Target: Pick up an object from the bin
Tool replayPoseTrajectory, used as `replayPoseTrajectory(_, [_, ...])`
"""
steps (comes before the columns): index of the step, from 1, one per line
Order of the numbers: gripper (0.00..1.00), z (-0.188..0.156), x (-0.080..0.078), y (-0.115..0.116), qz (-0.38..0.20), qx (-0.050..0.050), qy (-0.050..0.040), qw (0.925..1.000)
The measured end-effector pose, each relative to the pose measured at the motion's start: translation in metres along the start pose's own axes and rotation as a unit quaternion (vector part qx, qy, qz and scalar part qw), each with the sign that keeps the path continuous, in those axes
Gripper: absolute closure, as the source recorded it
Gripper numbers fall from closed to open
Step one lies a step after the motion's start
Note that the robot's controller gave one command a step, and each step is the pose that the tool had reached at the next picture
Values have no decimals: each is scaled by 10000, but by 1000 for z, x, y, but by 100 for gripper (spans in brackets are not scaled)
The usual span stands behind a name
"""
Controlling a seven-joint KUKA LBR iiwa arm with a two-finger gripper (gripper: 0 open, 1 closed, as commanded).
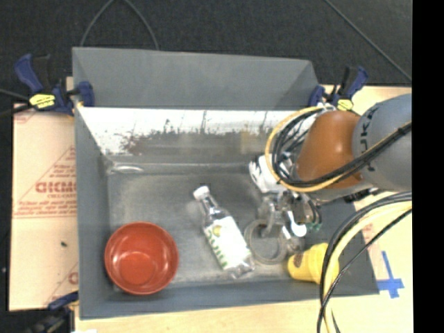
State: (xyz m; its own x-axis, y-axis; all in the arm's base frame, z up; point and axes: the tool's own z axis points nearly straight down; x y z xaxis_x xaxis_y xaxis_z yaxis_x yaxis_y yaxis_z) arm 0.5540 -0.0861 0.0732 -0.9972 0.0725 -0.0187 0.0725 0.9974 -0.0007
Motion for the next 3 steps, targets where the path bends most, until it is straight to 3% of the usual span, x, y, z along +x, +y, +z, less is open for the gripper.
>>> replayPoseTrajectory(1, [100, -16, 2, 0, -5, -5, 42, 10000])
replayPoseTrajectory(2, [100, -40, 1, 0, -8, -4, 26, 10000])
replayPoseTrajectory(3, [100, -81, 1, 0, -10, -2, 39, 10000])
